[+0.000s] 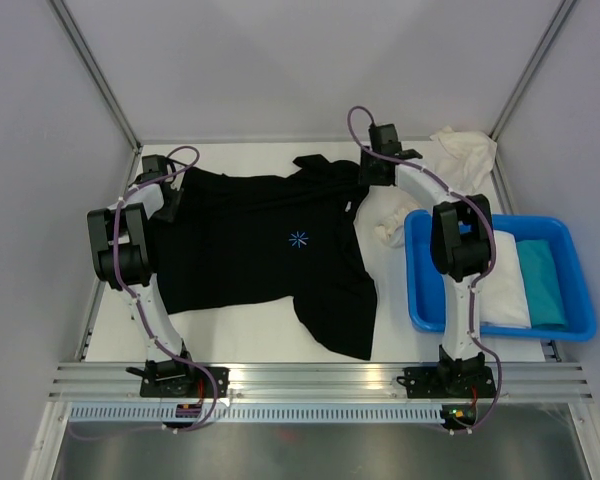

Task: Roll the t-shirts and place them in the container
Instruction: Flatten the tshirt

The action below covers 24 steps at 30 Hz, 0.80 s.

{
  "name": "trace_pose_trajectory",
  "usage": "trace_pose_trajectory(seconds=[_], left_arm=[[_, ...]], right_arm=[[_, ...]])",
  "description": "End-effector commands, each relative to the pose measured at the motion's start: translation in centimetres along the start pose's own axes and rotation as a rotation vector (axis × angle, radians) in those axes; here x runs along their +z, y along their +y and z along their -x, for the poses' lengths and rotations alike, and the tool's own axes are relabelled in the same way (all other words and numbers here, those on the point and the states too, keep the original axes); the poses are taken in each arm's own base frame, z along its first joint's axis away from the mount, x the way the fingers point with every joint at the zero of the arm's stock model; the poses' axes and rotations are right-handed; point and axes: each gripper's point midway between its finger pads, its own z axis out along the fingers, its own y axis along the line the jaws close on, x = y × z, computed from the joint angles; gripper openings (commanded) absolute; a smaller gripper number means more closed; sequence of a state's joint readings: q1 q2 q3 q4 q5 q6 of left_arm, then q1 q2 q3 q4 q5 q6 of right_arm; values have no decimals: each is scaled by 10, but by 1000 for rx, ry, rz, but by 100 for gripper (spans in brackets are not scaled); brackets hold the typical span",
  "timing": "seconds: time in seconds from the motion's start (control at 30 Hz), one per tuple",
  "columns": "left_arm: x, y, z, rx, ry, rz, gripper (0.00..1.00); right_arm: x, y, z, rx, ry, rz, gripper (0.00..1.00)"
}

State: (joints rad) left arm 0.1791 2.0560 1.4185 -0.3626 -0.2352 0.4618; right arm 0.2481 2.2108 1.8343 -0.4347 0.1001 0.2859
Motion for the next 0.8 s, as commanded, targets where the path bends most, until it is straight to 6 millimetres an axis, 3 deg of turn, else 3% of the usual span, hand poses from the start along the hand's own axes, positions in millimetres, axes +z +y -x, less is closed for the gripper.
trace_pose_trajectory(seconds=[0.0, 0.07, 0.1, 0.23, 0.33, 0.47, 0.57, 0.6, 0.63, 0.67, 0.7, 0.77], left_arm=[[13, -17, -16, 24, 42, -64, 54], [11, -17, -16, 26, 37, -65, 54], [11, -17, -16, 27, 36, -67, 54], [11, -16, -15, 28, 35, -65, 54], [12, -17, -14, 25, 34, -66, 54], [11, -17, -11, 22, 26, -68, 54], [10, -18, -10, 20, 23, -71, 54], [10, -18, -10, 21, 22, -70, 54], [11, -18, -10, 22, 25, -70, 54], [12, -18, -11, 23, 26, -69, 54], [12, -18, -11, 27, 27, -70, 54], [13, -18, -12, 30, 28, -68, 54]], right_arm=[[-48, 44, -47, -116, 73, 27, 49], [-66, 45, -60, -107, 89, 22, 55], [-75, 43, -72, -95, 107, 27, 64], [-89, 46, -94, -113, 148, 38, 68], [-89, 62, -120, -88, 204, 130, 68], [-81, 61, -140, -63, 257, 135, 66], [-77, 68, -147, -36, 269, 180, 52], [-75, 69, -146, -28, 265, 188, 36], [-75, 70, -145, -21, 264, 198, 27], [-74, 67, -143, -7, 260, 192, 9], [-72, 63, -140, 9, 247, 183, 1], [-70, 45, -136, 47, 231, 149, 0]])
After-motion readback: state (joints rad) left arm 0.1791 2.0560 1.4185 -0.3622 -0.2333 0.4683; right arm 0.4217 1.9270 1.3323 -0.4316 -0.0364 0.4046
